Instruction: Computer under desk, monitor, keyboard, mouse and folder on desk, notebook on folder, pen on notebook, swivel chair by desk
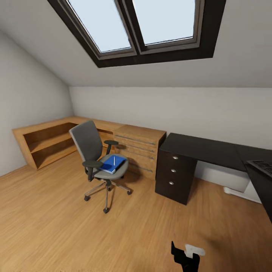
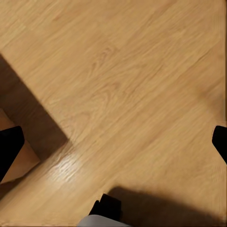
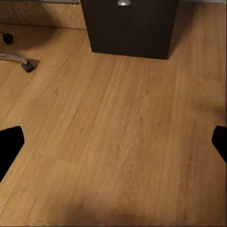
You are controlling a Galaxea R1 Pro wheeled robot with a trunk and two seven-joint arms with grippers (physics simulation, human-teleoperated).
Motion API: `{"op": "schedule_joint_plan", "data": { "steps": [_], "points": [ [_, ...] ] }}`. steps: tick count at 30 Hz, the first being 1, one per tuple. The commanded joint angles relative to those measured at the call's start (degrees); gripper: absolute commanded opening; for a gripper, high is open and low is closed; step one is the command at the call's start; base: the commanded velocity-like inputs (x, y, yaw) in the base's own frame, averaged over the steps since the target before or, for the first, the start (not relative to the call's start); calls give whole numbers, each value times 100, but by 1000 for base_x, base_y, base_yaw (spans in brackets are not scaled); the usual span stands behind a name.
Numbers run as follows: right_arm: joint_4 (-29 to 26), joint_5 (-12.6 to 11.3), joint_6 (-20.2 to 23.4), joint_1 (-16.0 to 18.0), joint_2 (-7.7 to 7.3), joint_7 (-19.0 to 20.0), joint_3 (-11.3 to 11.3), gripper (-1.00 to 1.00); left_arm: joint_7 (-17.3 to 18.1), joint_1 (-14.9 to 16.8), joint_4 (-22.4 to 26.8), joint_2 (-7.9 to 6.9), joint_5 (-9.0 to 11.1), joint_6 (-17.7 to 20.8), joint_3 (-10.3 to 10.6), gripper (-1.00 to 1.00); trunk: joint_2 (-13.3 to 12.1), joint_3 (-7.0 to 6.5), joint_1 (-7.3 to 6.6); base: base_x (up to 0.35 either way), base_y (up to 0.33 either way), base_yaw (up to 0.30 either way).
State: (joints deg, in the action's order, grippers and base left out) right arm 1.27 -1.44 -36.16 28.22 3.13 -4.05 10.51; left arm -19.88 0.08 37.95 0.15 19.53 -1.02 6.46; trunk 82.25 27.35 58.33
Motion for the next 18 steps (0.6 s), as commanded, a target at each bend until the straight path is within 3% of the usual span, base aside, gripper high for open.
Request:
{"op": "schedule_joint_plan", "data": {
  "steps": [1,18],
  "points": [
    [14,-14,-25,8,6,-8,4,100,-42,1,9,-6,62,-10,32,100,-37,-6,-26,-337,0,-226],
    [14,-23,-23,8,61,-8,12,100,-42,1,10,-3,63,-9,23,100,-719,-184,-400,-337,0,-183]
  ]
}}
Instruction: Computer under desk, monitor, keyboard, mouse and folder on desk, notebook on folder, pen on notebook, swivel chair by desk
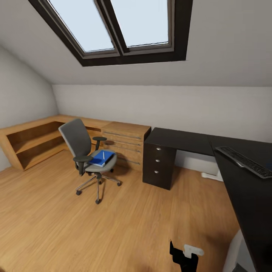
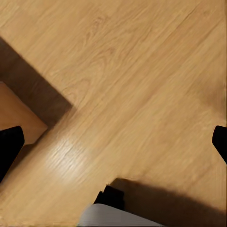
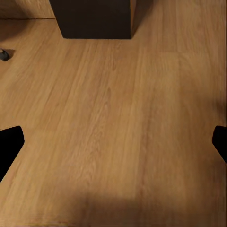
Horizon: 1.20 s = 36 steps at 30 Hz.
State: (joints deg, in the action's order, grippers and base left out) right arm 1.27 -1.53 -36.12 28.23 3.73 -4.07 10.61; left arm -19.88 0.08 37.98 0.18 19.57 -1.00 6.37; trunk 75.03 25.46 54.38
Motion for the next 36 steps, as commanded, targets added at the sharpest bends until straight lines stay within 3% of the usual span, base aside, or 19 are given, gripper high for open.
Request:
{"op": "schedule_joint_plan", "data": {
  "steps": [1,26,36],
  "points": [
    [14,-14,-26,7,2,-6,3,100,-42,1,8,-4,60,-9,34,100,-37,-4,-26,-337,0,-152],
    [14,-8,-26,7,2,-6,5,100,-66,1,0,6,47,2,62,100,-1040,-252,-575,-324,-146,-159],
    [14,-6,-34,7,-9,-6,11,100,-75,1,-1,1,61,5,32,100,-1441,-405,-795,-196,-165,-259]
  ]
}}
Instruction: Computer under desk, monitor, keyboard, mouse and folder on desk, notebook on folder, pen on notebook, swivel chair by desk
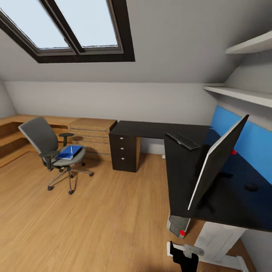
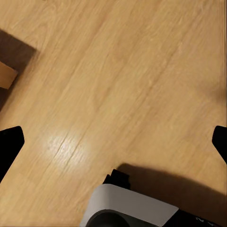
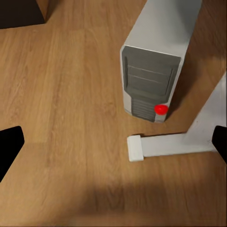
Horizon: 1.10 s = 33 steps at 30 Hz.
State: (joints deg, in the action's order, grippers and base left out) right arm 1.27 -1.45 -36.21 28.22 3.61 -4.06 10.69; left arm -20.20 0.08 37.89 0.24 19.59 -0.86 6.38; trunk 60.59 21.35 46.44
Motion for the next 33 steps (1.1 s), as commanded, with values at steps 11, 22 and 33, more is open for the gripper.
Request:
{"op": "schedule_joint_plan", "data": {
  "steps": [11,22,33],
  "points": [
    [5,-13,-72,8,-25,-7,3,100,-13,1,-37,-11,46,-8,41,100,-117,-47,-67,-10,-9,-297],
    [-1,-7,-63,8,-34,-7,0,100,-6,1,-267,-24,15,-10,78,100,-117,-40,-67,0,-71,-286],
    [-6,15,-44,8,-27,0,-6,100,-10,3,-290,-41,18,-5,74,100,-117,-6,-67,0,-296,-31]
  ]
}}
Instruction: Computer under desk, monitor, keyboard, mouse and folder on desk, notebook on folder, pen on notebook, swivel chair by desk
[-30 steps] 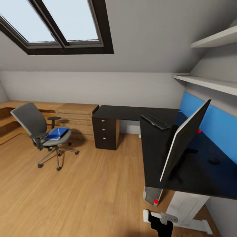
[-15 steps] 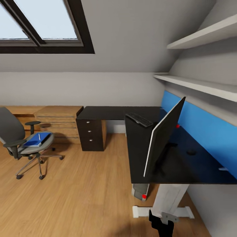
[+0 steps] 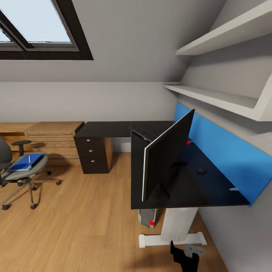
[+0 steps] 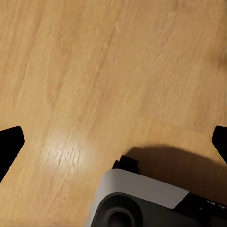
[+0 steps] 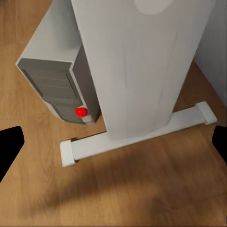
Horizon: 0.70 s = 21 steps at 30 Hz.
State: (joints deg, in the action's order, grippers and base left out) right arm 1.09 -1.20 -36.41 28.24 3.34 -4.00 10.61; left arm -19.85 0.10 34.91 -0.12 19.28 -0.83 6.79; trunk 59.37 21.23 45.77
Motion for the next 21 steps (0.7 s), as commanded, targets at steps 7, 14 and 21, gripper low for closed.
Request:
{"op": "schedule_joint_plan", "data": {
  "steps": [7,14,21],
  "points": [
    [6,2,-31,-57,-77,-5,-11,100,-45,0,9,-10,50,-13,33,100,4,7,0,0,-310,-1],
    [5,-3,-51,-72,-96,-5,-13,100,-39,1,24,-1,42,-56,33,100,4,7,0,0,-108,0],
    [5,128,-44,-73,-96,4,-16,100,-70,0,34,26,41,-608,33,100,-276,-118,-153,0,-1,0]
  ]
}}
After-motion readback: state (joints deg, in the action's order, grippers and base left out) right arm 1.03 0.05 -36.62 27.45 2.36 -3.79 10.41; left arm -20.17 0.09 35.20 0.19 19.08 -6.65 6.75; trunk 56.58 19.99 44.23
